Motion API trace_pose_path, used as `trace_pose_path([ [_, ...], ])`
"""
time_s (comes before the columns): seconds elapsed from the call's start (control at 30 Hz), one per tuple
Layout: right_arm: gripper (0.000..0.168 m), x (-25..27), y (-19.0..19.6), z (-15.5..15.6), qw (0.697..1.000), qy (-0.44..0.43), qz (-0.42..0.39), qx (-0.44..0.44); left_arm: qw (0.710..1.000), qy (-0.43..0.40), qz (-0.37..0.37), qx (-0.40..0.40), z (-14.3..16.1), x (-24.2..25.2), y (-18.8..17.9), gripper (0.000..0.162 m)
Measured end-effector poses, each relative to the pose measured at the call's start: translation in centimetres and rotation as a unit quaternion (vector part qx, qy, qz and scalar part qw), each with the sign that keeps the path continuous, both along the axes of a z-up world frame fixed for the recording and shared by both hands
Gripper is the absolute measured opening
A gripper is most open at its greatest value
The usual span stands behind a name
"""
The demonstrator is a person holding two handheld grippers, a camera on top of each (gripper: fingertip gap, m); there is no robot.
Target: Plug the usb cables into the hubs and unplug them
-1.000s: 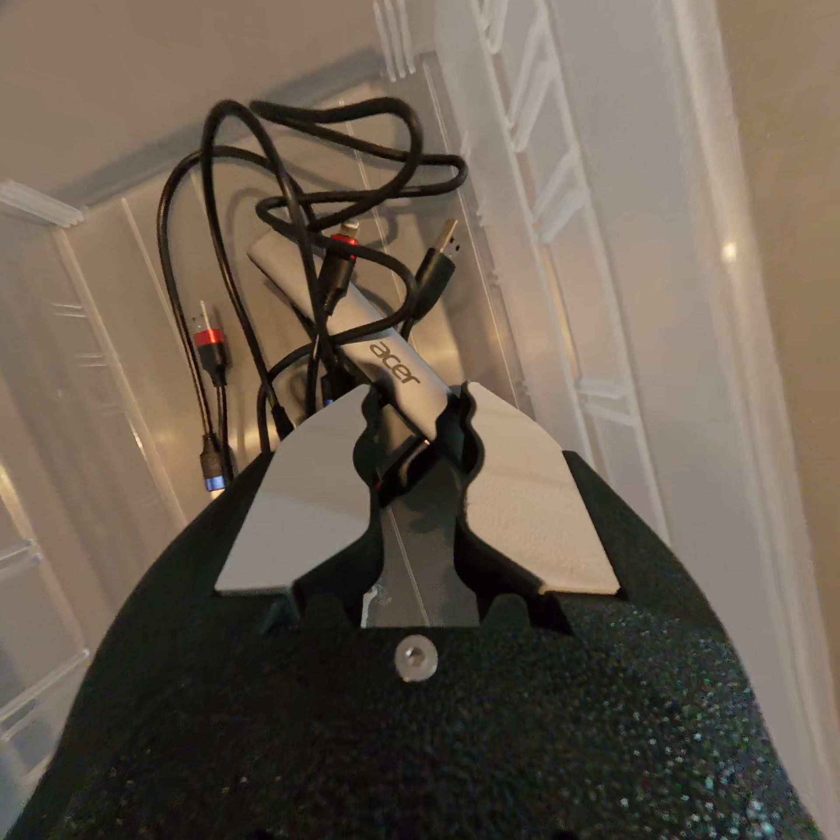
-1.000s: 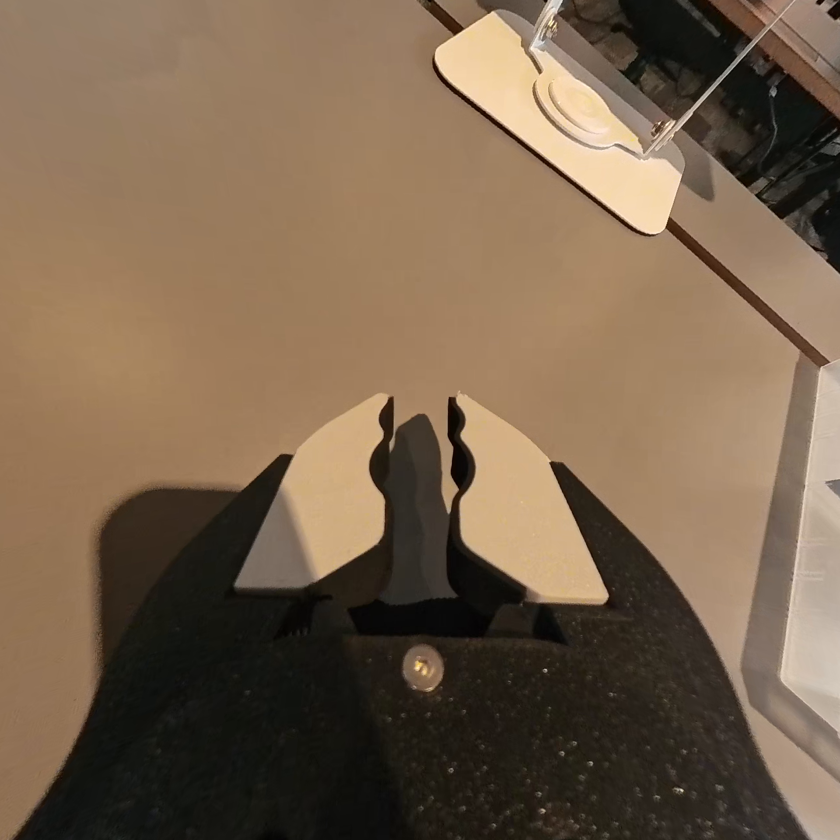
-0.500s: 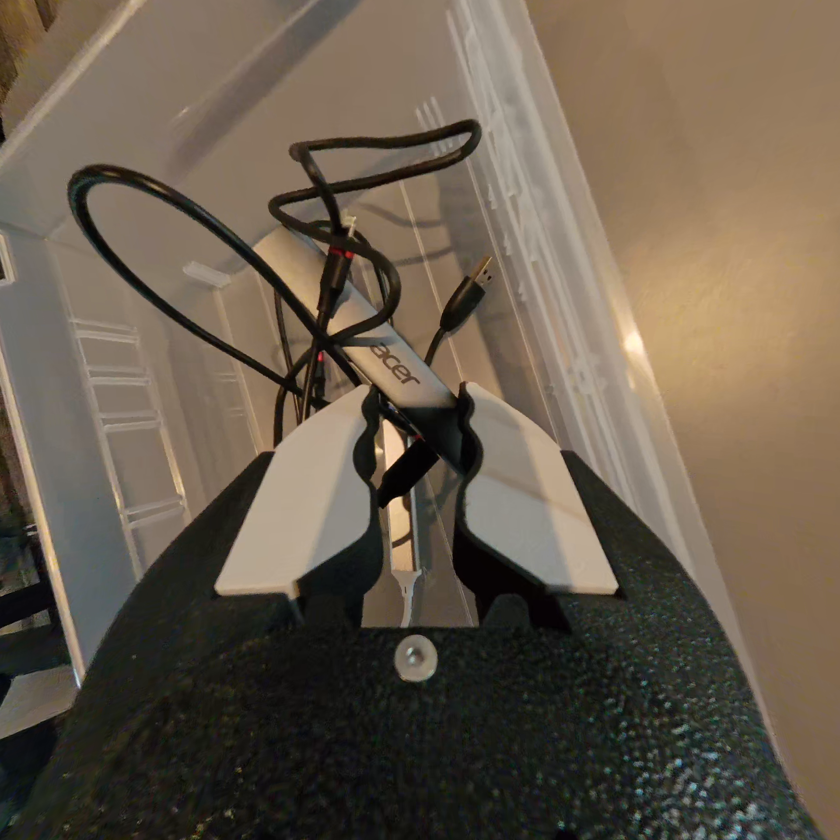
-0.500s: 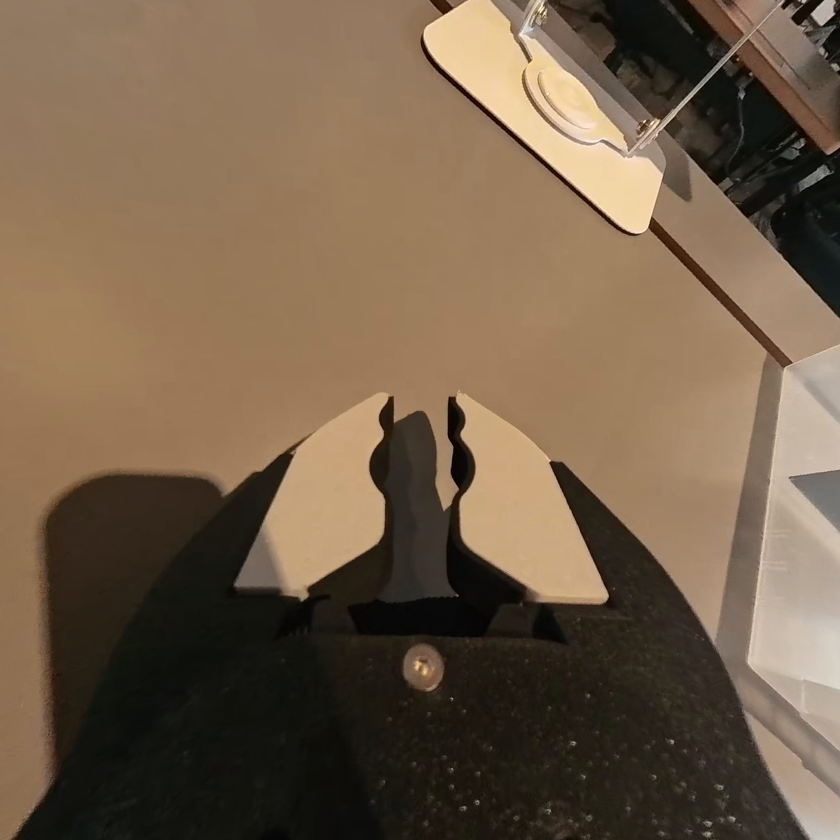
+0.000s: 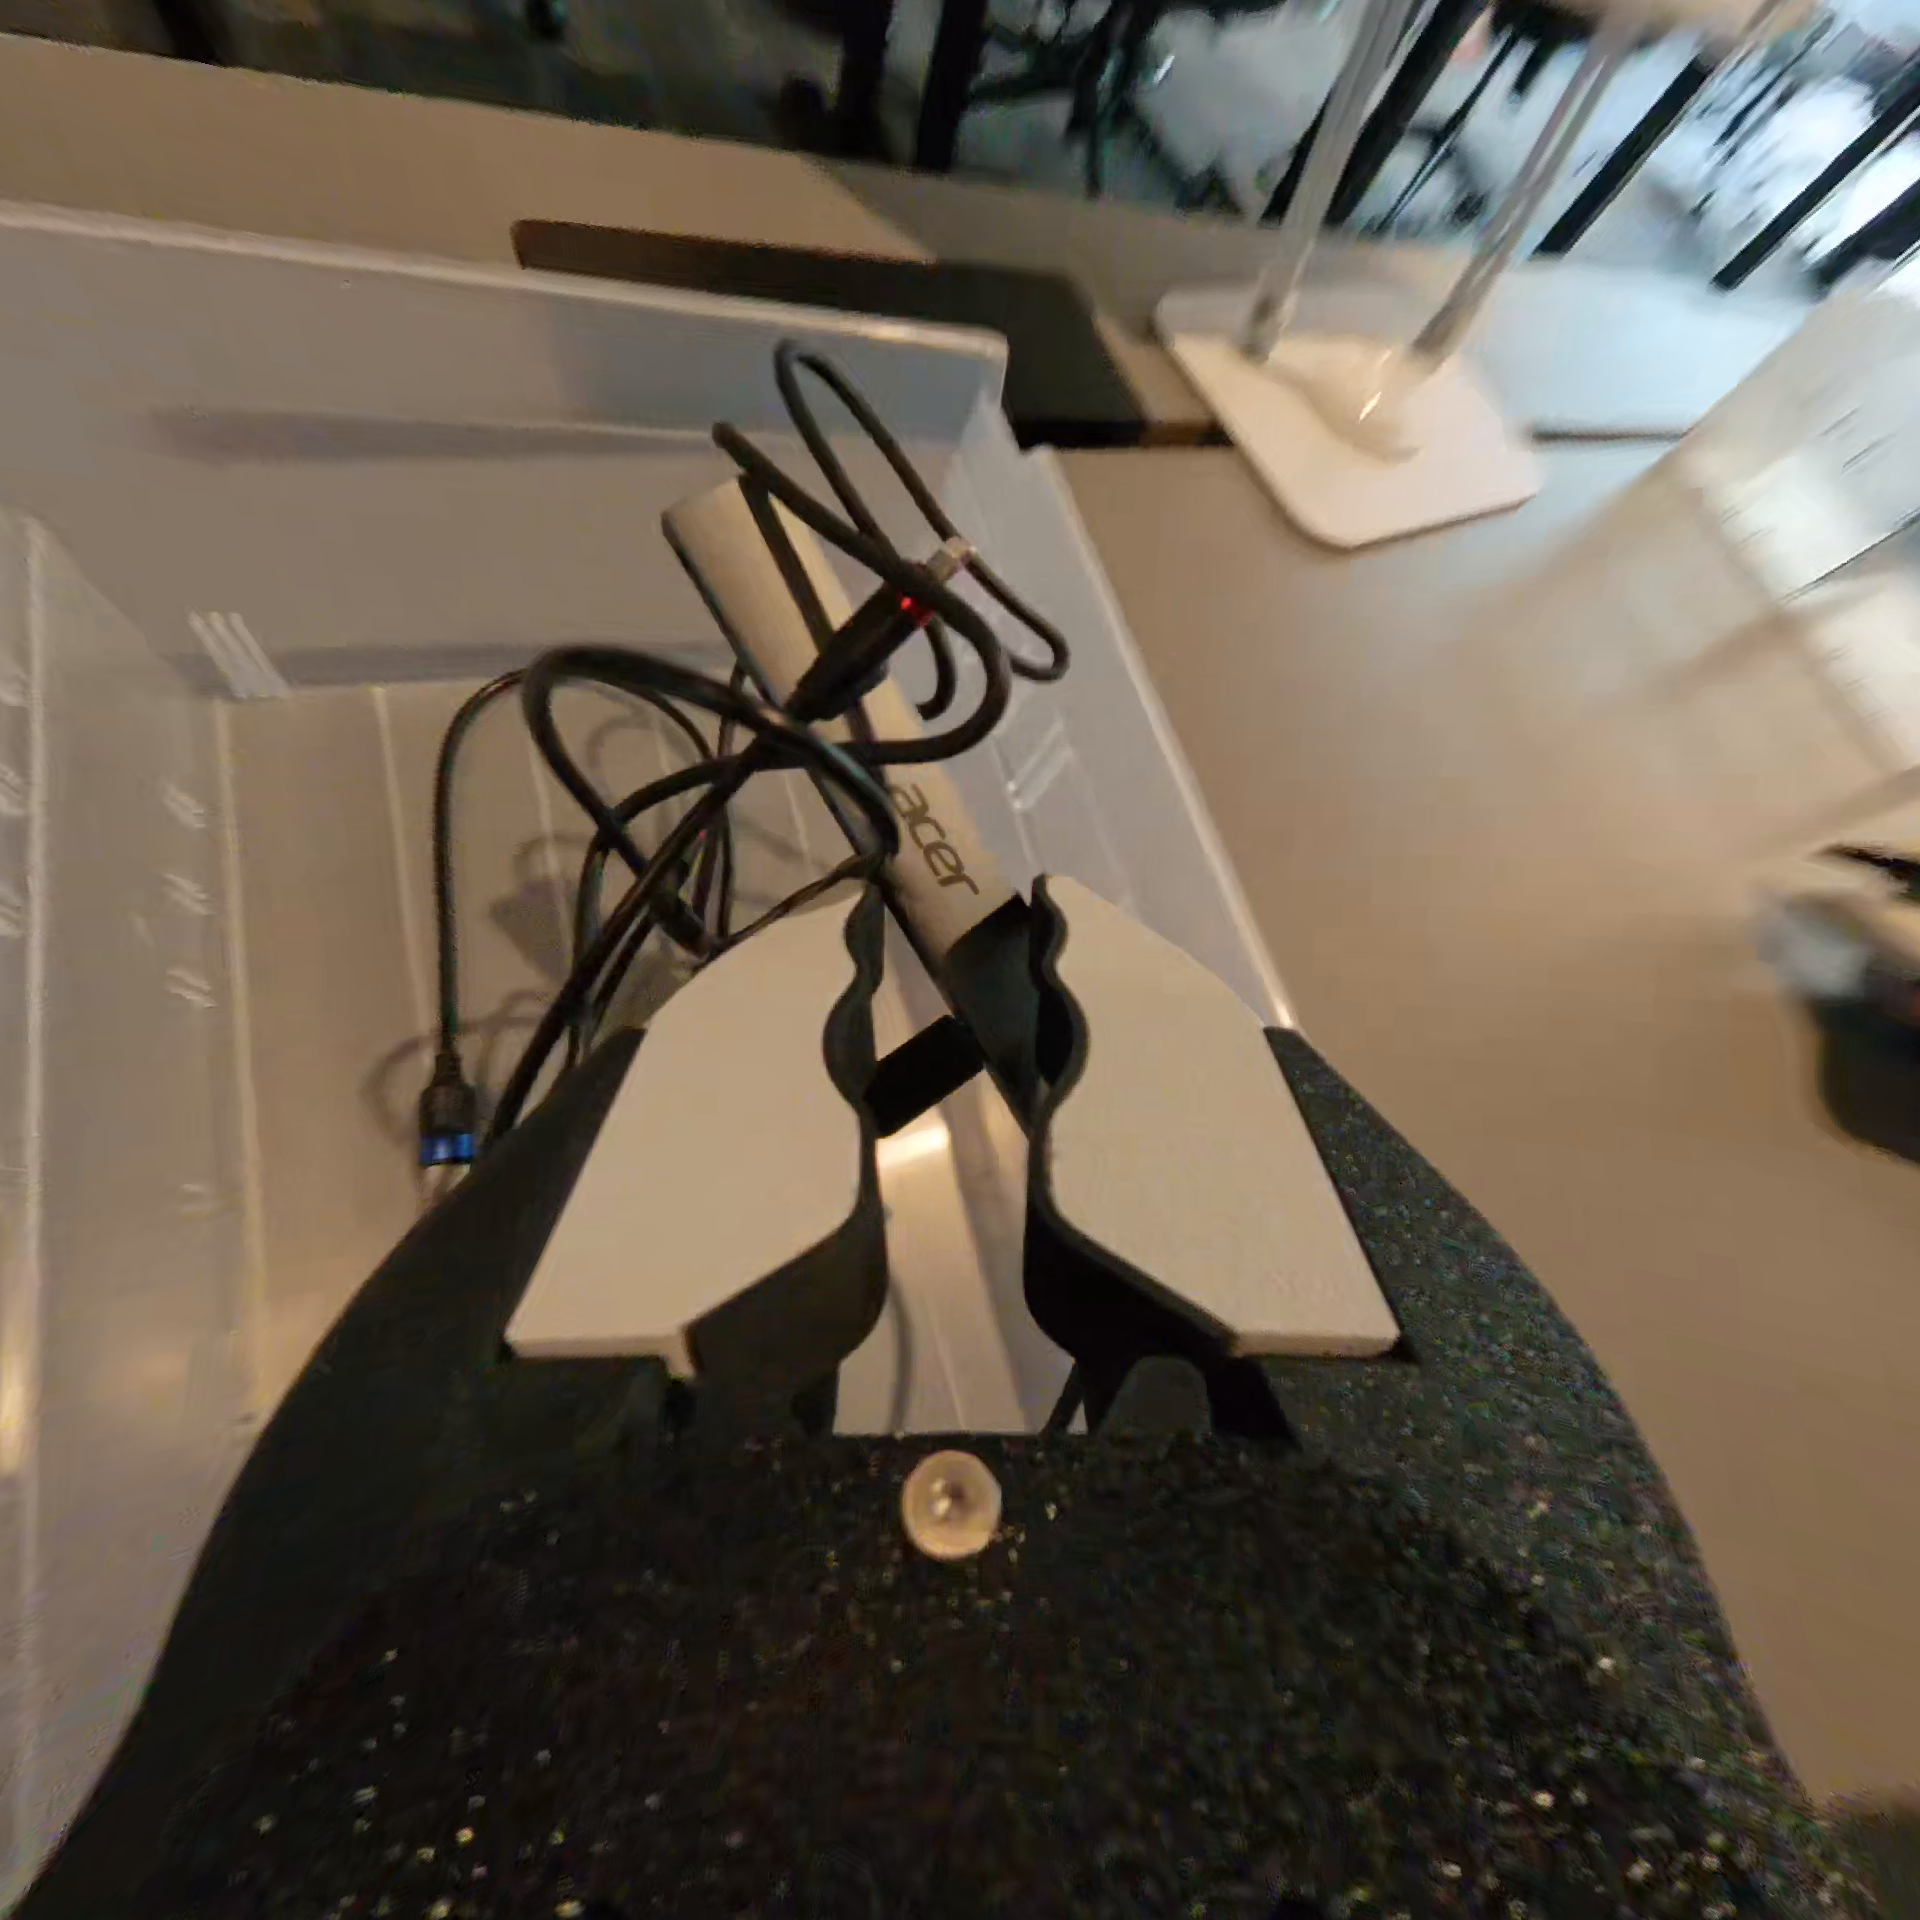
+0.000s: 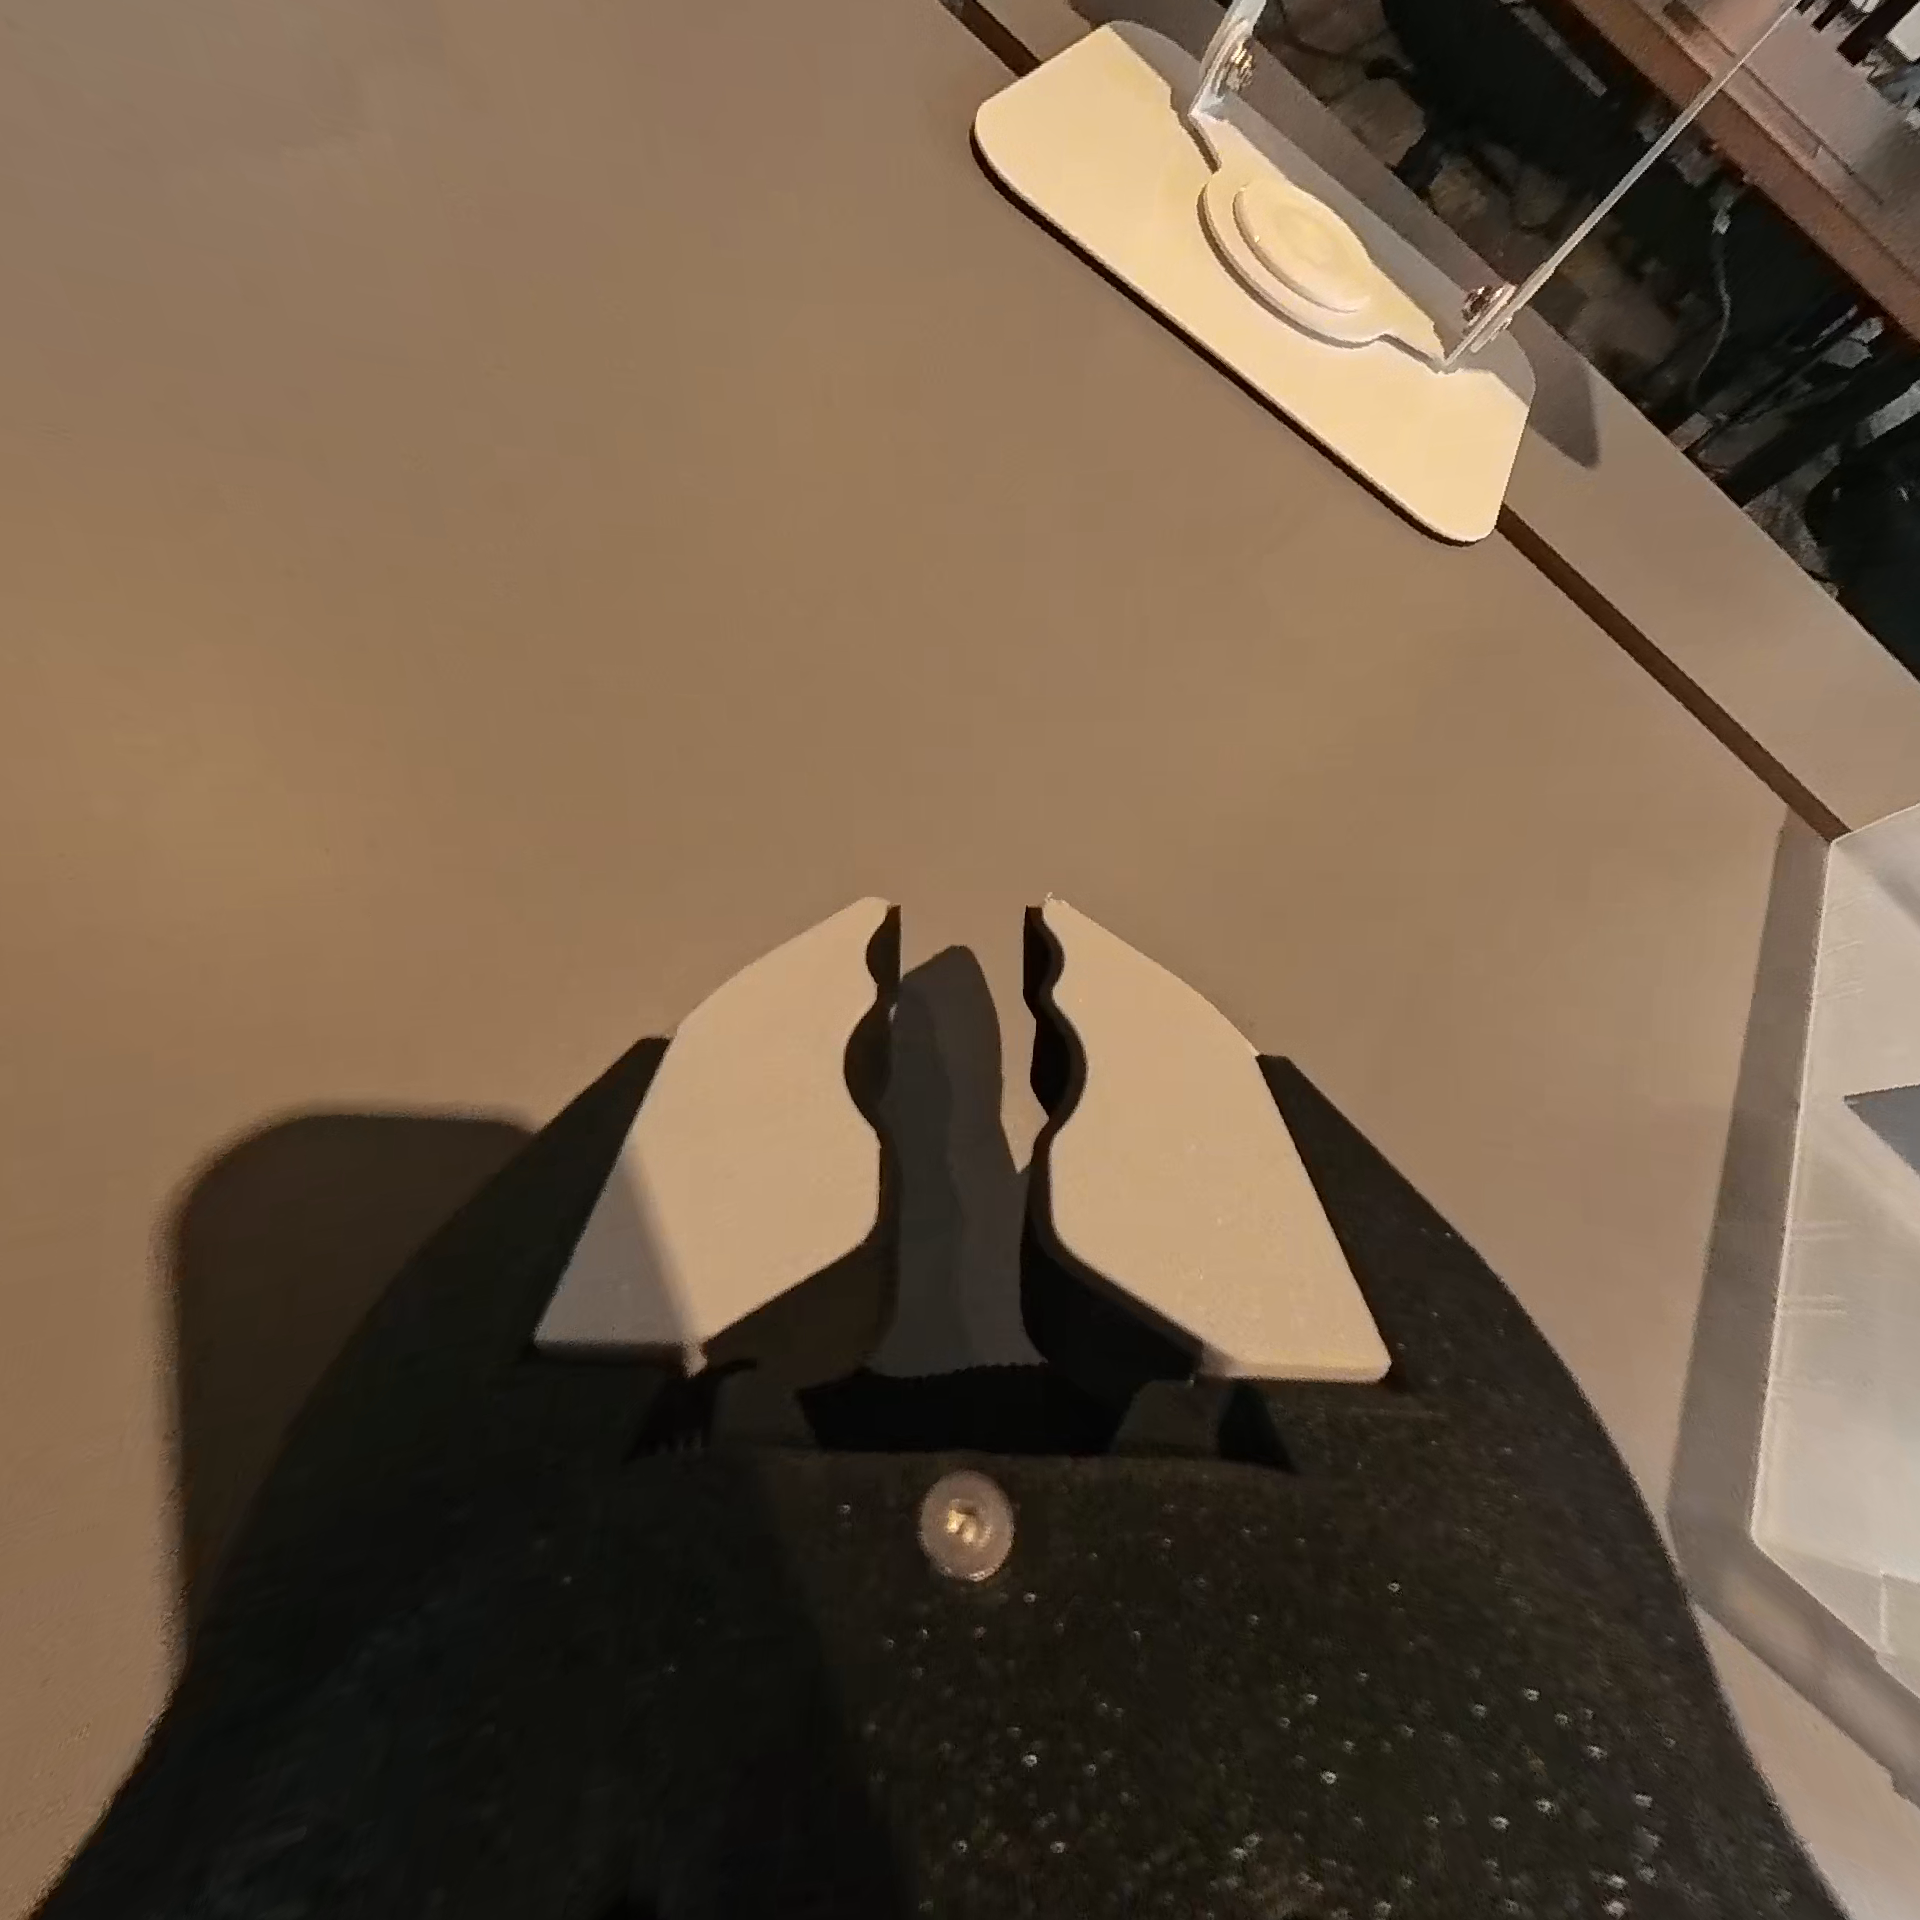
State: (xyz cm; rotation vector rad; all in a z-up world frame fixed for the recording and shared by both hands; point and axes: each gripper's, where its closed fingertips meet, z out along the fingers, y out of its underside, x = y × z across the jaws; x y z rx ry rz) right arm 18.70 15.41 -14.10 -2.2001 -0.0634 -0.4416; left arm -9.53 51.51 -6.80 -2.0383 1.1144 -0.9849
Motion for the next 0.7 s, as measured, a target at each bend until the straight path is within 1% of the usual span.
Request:
trace_pose_path([
  [0.1,0.022,0.0,0.0,-0.1,1.0,-0.005,0.0,-0.003,0.991,-0.112,-0.014,-0.071,1.9,-0.8,0.1,0.026],
  [0.17,0.022,0.0,0.1,-0.1,1.0,-0.008,-0.001,-0.006,0.973,-0.194,-0.027,-0.121,3.2,-1.3,0.2,0.026],
  [0.27,0.022,0.0,0.1,-0.1,1.0,-0.01,-0.002,-0.007,0.941,-0.293,-0.029,-0.164,5.2,-2.1,0.7,0.025],
  [0.57,0.022,0.0,0.0,-0.1,1.0,-0.011,-0.002,-0.005,0.888,-0.42,-0.038,-0.183,9.7,-3.8,0.6,0.023],
  [0.7,0.022,0.0,0.1,-0.1,1.0,-0.014,-0.002,-0.007,0.892,-0.423,-0.037,-0.156,11.0,-4.4,0.2,0.022],
])
